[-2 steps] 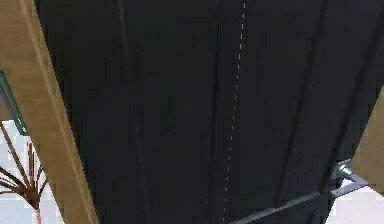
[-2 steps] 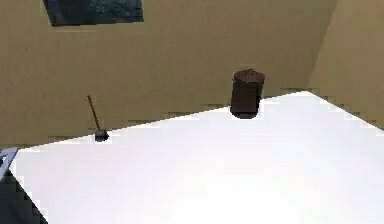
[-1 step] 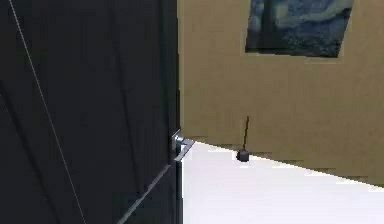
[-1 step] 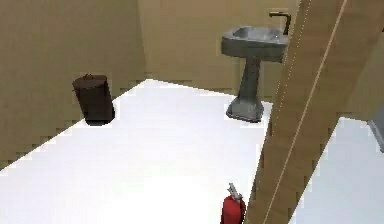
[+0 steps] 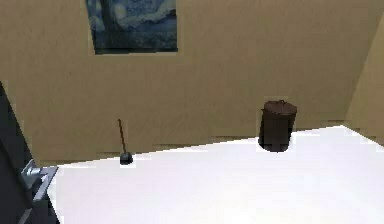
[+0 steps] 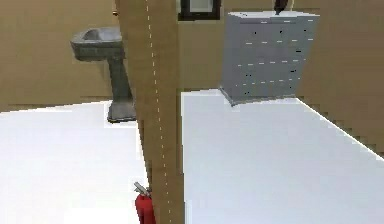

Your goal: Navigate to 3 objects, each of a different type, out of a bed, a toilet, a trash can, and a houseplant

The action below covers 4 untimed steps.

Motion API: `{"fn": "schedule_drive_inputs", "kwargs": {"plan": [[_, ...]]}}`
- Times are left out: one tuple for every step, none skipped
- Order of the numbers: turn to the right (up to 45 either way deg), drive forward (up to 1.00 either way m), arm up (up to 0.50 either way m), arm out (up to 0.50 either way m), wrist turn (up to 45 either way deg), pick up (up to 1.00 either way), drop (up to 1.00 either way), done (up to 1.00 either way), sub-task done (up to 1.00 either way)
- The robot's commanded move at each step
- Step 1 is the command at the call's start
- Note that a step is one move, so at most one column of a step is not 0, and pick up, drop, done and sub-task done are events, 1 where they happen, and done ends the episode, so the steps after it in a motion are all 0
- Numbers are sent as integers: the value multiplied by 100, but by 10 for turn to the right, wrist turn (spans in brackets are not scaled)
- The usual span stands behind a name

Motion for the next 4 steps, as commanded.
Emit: {"fn": "schedule_drive_inputs", "kwargs": {"plan": [[0, 25, 0, 0, 0, 0, 0, 0, 0], [90, 0, 0, 0, 0, 0, 0, 0, 0], [0, 20, 0, 0, 0, 0, 0, 0, 0], [-420, 0, 0, 0, 0, 0, 0, 0, 0]]}}
